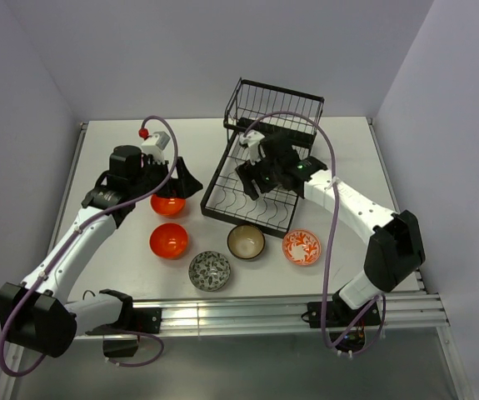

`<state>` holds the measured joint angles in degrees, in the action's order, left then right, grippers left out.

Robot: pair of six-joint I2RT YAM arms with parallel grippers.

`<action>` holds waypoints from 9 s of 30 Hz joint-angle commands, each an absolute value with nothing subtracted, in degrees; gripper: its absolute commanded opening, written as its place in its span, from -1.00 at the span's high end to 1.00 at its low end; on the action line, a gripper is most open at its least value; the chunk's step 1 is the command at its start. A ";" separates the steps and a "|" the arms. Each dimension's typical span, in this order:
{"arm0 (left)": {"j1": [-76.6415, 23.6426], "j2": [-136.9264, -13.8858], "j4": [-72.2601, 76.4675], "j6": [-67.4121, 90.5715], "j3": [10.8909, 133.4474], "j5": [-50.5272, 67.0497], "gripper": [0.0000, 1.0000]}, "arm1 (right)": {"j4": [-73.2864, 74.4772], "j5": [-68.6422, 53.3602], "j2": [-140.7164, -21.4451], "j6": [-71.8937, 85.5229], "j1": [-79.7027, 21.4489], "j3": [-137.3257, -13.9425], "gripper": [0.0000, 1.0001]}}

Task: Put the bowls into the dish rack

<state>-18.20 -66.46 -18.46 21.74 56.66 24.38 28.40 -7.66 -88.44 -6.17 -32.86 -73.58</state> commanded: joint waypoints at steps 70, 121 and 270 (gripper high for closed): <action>-16.61 -62.93 -19.69 19.69 56.43 22.24 -0.99 | -21.09 22.15 -111.00 -68.55 -36.12 -67.76 1.00; -16.52 -63.46 -20.57 18.98 57.04 21.97 -0.99 | 1.32 17.84 -116.28 -66.62 -33.05 -80.51 -1.00; -16.26 -61.79 -19.25 19.51 54.14 22.50 -0.96 | -6.15 35.77 -118.47 -62.93 -28.13 -72.06 1.00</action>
